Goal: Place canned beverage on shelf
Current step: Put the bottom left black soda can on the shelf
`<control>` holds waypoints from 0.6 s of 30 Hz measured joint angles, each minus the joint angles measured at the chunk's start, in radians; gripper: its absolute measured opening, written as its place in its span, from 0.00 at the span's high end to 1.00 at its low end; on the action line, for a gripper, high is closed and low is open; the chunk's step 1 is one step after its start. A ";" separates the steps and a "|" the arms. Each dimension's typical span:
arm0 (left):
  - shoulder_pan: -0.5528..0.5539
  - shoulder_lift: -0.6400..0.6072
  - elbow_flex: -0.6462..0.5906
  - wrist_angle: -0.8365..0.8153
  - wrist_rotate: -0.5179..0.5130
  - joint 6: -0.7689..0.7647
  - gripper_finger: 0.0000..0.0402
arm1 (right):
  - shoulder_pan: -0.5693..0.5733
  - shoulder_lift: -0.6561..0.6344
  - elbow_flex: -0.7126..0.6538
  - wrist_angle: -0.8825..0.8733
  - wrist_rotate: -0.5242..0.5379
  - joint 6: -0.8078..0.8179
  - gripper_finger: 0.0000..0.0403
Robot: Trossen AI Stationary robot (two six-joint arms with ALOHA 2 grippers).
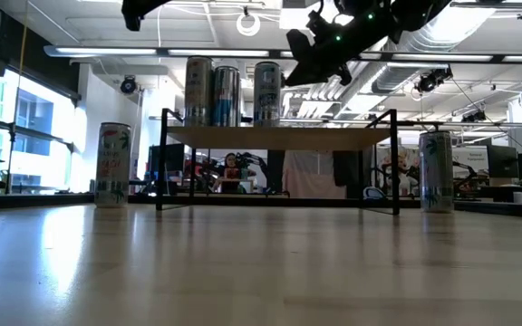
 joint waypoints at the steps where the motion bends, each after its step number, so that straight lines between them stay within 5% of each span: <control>1: 0.000 0.000 0.000 0.000 -0.003 0.000 0.22 | -0.003 0.000 0.000 0.003 -0.001 0.000 1.00; 18: 0.000 0.000 0.000 0.001 -0.016 0.000 0.22 | -0.017 0.085 0.001 0.091 0.023 -0.038 1.00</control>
